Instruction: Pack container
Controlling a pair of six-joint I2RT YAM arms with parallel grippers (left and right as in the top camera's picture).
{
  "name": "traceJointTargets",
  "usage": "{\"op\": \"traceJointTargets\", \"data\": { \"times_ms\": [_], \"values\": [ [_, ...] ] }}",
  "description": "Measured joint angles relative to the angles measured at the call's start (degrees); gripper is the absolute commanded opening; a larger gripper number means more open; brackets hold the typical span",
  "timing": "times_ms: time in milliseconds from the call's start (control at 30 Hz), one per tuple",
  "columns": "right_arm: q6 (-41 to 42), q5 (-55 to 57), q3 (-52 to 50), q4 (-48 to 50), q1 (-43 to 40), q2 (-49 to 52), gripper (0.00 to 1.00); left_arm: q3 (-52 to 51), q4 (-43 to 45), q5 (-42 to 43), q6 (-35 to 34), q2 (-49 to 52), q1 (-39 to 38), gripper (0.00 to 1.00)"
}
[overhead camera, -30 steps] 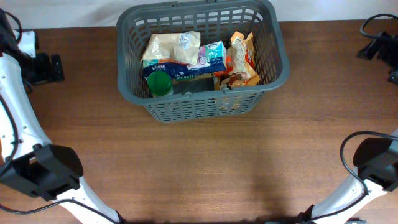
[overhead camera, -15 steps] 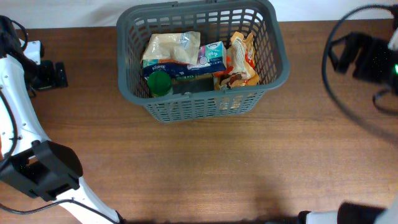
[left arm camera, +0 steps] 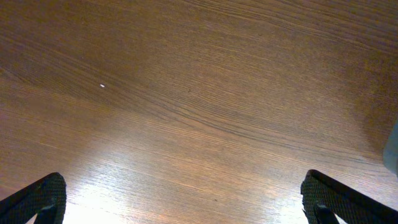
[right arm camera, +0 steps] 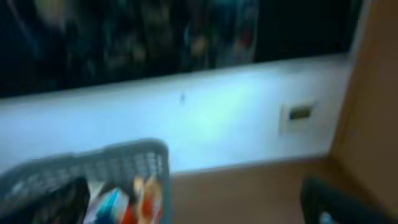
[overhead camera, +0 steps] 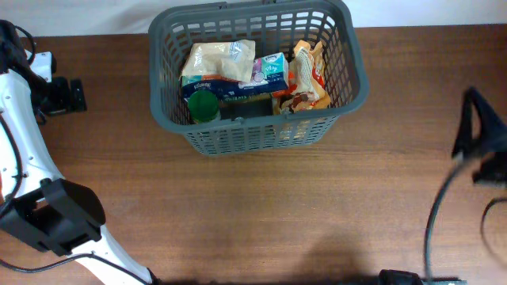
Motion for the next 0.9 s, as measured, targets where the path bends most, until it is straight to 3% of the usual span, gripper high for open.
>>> {"op": "traceJointTargets", "data": {
  "times_ms": [167,400,567,900],
  "values": [
    [-0.22,2.23,-29.77,17.55,0.02,-20.96,0.99,0.0,0.0,-0.24,0.0,0.0,0.0,0.99],
    [-0.22,3.91,-60.7,24.9,0.02,-36.52,0.99,-0.02,0.02,-0.35,0.0,0.0,0.0,0.99],
    [-0.24,6.56,-71.73,25.18,0.02,-41.07,0.99,-0.02,0.02,-0.37,0.0,0.0,0.0,0.99],
    [-0.2,8.39,-82.47,25.35,0.02,-43.71,0.99,-0.02,0.0,-0.37,0.0,0.0,0.0,0.99]
  ]
}}
